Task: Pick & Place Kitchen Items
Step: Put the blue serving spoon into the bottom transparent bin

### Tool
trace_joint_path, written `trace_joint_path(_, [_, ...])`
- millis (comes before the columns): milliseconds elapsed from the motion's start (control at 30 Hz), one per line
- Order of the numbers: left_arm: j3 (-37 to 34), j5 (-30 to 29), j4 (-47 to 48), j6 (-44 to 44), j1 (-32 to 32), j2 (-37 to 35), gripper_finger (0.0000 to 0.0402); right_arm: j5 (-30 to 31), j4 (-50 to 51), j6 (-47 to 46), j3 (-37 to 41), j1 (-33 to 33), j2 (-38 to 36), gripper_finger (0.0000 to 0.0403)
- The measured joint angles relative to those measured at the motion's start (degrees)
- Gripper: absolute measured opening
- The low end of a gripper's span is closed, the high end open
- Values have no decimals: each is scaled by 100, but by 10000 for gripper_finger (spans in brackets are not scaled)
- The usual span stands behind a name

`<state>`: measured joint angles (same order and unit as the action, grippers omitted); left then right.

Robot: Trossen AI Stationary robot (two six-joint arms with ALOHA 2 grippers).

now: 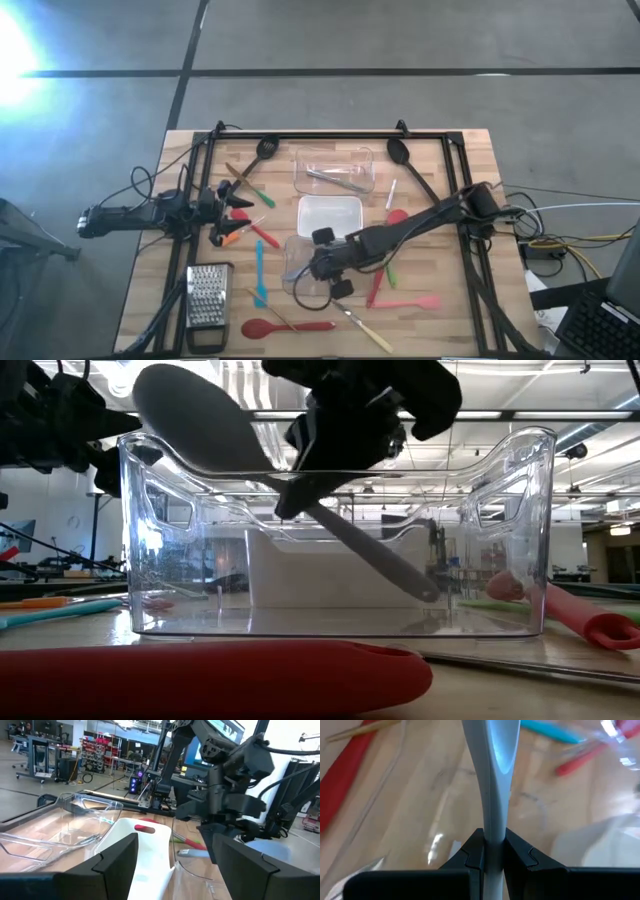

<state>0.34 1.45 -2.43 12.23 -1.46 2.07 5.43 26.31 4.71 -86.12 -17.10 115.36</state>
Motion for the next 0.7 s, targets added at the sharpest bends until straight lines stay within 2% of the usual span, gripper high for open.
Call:
trace_joint_path(200, [0,0,-3,-1,0,11,262,-144,701,-4,-420,-14,312,30])
trace_joint_path(700, [0,0,45,-2,-1,17,262,-148,744,-31,-142,-14,189,30])
